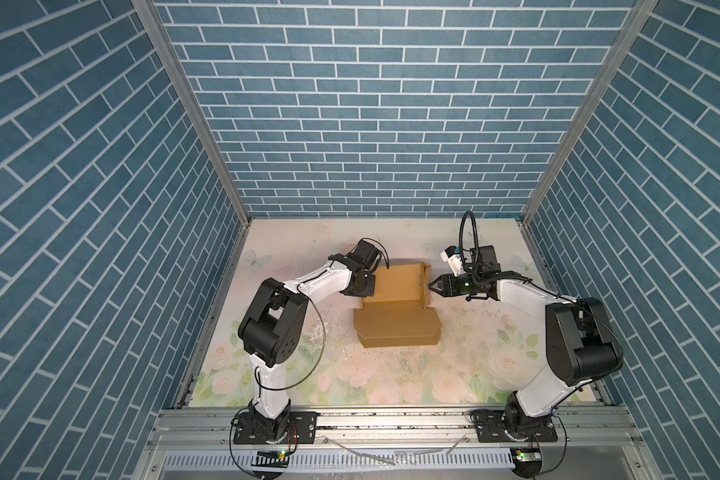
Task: Fold the paper box
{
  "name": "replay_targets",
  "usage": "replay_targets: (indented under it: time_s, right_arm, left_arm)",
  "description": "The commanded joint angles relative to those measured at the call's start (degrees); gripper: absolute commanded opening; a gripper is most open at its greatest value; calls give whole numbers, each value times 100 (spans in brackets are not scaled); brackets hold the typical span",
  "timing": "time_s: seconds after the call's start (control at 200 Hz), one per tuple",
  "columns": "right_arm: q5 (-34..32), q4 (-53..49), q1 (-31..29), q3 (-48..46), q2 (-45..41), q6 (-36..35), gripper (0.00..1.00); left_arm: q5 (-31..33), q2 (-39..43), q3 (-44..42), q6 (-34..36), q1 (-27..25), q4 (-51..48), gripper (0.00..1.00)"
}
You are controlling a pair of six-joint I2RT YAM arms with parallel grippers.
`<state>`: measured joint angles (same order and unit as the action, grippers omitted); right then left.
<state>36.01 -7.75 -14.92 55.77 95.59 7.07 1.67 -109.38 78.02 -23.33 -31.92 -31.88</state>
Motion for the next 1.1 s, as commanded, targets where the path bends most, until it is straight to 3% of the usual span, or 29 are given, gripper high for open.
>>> replay_targets:
  time_s: [0.0, 0.27, 0.56, 0.79, 1.095]
  right_arm:
    - [281, 107, -77, 350, 180, -303, 47]
    - [100, 25, -407, 682, 499, -277, 43]
    - [-1066, -506, -879, 1112, 723, -76, 38]
    - [-1551, -603, -1097, 1147, 753, 154, 34]
    - [-2311, -1072, -1445, 1372, 783, 307, 20]
  left_arm:
    - [50, -170, 126, 52, -64, -135, 14]
    - [87, -238, 169, 82, -127, -106, 14]
    - [75, -180, 39, 83, -168, 110, 14]
    - [25, -152, -72, 53, -166, 283, 14]
    - [-73, -138, -129, -47, -165, 513, 14]
